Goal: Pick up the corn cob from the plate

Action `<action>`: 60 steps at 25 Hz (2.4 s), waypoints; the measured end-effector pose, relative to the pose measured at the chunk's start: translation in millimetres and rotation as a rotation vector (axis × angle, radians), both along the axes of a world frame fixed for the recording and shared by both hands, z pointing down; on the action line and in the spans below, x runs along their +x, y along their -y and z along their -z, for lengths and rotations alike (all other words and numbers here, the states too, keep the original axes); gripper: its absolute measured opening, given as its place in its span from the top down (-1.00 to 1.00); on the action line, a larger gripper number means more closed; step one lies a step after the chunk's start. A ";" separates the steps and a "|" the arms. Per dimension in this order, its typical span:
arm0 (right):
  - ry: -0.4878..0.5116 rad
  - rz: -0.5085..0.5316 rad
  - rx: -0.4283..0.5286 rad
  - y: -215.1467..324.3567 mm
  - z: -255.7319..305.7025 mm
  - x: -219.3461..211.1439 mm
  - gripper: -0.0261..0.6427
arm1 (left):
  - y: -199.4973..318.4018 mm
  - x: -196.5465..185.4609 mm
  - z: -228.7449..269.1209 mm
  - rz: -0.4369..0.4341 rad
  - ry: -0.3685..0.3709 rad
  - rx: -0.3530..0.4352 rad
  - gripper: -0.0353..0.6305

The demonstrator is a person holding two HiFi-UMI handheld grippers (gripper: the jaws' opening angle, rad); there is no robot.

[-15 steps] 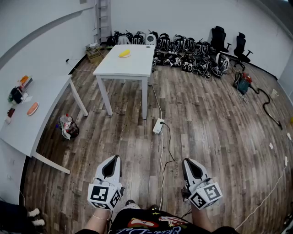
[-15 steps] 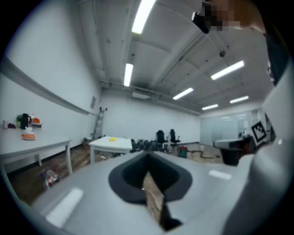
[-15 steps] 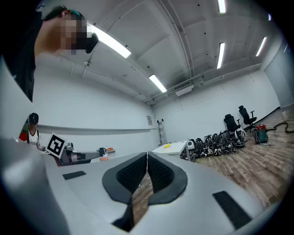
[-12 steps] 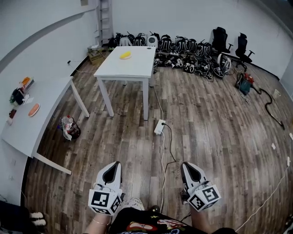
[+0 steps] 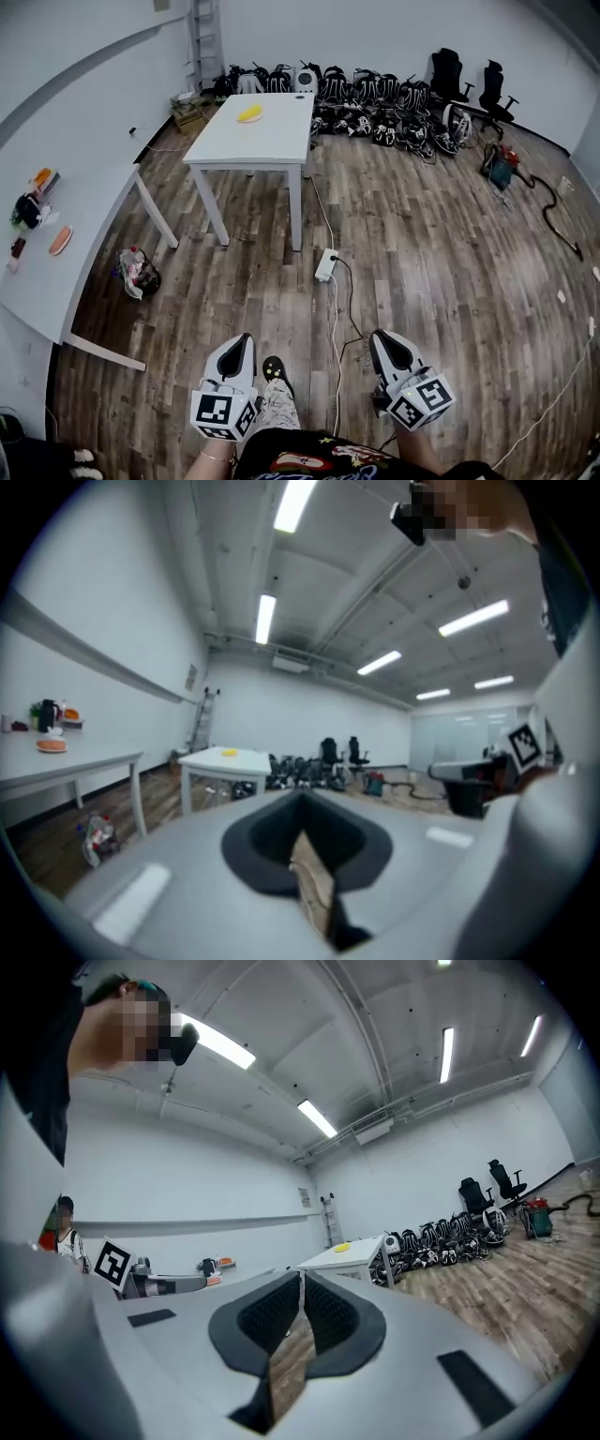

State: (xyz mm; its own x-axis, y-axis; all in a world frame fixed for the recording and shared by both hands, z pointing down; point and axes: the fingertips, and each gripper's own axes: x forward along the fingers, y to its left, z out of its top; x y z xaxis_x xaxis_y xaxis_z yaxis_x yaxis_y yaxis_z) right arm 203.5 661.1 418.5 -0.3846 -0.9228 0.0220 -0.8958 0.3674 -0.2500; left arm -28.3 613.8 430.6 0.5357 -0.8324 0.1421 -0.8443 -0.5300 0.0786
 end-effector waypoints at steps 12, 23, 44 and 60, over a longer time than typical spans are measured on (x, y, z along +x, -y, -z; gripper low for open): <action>-0.051 0.029 0.058 224.9 44.0 -76.9 0.88 | 210.6 -46.8 44.8 -0.048 -0.001 0.138 0.90; -0.050 0.058 0.093 375.8 44.6 -123.5 0.88 | 370.9 -62.9 36.2 -0.062 -0.048 0.139 0.90; -0.025 0.243 0.111 793.3 23.1 -81.0 0.88 | 765.8 11.5 26.9 0.002 0.075 0.130 0.90; -0.132 0.360 0.115 1078.9 28.5 -144.3 0.88 | 1033.9 -3.1 19.1 -0.070 0.085 0.118 0.90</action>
State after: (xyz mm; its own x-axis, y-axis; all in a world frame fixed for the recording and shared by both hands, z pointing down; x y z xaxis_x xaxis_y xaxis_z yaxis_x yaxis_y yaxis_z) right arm 59.2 -417.9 390.0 -0.6849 -0.7286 -0.0022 -0.7262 0.6828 -0.0801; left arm -31.4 -420.1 411.5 0.5833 -0.8070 0.0926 -0.8060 -0.5891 -0.0577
